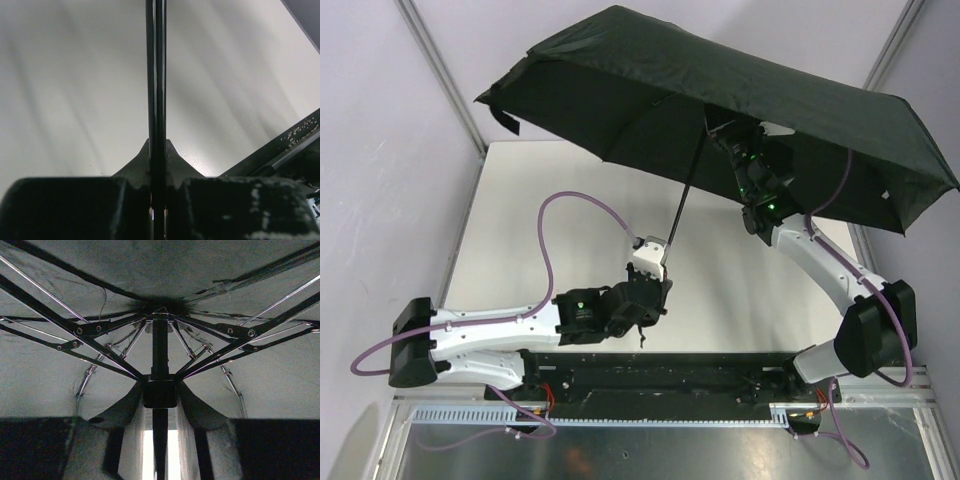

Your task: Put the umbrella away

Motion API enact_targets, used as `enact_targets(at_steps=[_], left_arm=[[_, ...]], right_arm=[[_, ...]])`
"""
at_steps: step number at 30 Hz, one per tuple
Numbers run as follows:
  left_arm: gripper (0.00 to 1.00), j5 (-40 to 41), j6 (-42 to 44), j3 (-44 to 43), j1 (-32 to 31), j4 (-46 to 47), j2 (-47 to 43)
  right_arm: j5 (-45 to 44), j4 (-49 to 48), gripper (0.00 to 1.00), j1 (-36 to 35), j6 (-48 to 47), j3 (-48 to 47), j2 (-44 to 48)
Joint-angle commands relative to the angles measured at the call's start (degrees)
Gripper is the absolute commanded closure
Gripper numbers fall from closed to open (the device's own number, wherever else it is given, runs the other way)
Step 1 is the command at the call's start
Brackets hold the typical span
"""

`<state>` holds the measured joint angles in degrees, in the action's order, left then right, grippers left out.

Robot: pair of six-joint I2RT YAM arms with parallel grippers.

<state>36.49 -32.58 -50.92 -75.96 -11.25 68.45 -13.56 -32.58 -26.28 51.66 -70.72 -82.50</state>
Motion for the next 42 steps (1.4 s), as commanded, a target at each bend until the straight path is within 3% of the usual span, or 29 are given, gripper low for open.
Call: enact_targets(at_steps=[1, 2, 4, 6, 10, 12, 19, 24, 29, 32, 34, 38, 42], left_arm=[[1.0, 3.08, 0.01, -0.97, -1.02, 1.96, -2.81], [1.0, 3.29, 0.17, -0.82, -1.07, 1.9, -3.02], [1.0, 3.58, 0.35, -0.67, -1.06, 1.92, -3.22], [1.0, 3.67, 0.33, -0.59, -1.08, 1.86, -3.14], [1.0, 2.89, 1.34, -1.97, -0.44, 1.64, -2.71], [1.0, 1.5, 1.81, -2.98, 0.99, 1.53, -2.79], [1.0, -0.87, 5.69, -7.86, 5.64, 1.44, -3.54], [1.0, 2.44, 7.52, -10.38, 5.91, 1.42, -3.76], [1.0, 5.14, 6.55, -11.12, 5.91, 0.88, -3.06], [1.0, 6.62, 7.53, -12.25, 5.91, 0.96, -3.18], [1.0, 6.65, 8.39, -13.28, 5.91, 1.03, -2.93], [1.0, 2.21, 10.48, -14.03, 6.17, 2.76, -5.07], [1.0, -4.96, 14.03, -13.56, 6.5, 4.47, -8.32]], right_arm=[[-4.52, -2.5, 0.7, 2.3, 0.13, -6.56, -1.74], [-4.57, -1.27, 0.72, 2.38, 0.03, -7.3, -2.07], [-5.8, 1.92, 0.88, 2.73, 1.76, -8.0, -1.99], [-3.96, 4.96, 0.97, 3.94, 3.88, -8.97, -2.01], [9.8, 12.44, 1.0, 5.48, 4.17, -11.84, -1.89], [16.49, 10.98, 1.0, 4.6, 3.98, -8.5, 0.38], [20.03, 8.62, 1.0, -2.78, -1.56, 5.91, 9.23], [16.8, 6.15, 1.0, -8.47, -9.77, 7.79, 10.64], [-5.7, 8.39, 1.0, -19.02, -20.4, 10.2, 12.74], [-9.88, 5.58, 1.0, -21.62, -19.18, 13.55, 12.48], [-4.93, 4.27, 1.0, -20.87, -15.92, 14.08, 10.96], [18.83, -9.23, 1.0, -15.43, -7.74, 16.72, 8.33], [24.08, -1.3, 1.0, -14.17, -13.26, 14.49, 10.81]])
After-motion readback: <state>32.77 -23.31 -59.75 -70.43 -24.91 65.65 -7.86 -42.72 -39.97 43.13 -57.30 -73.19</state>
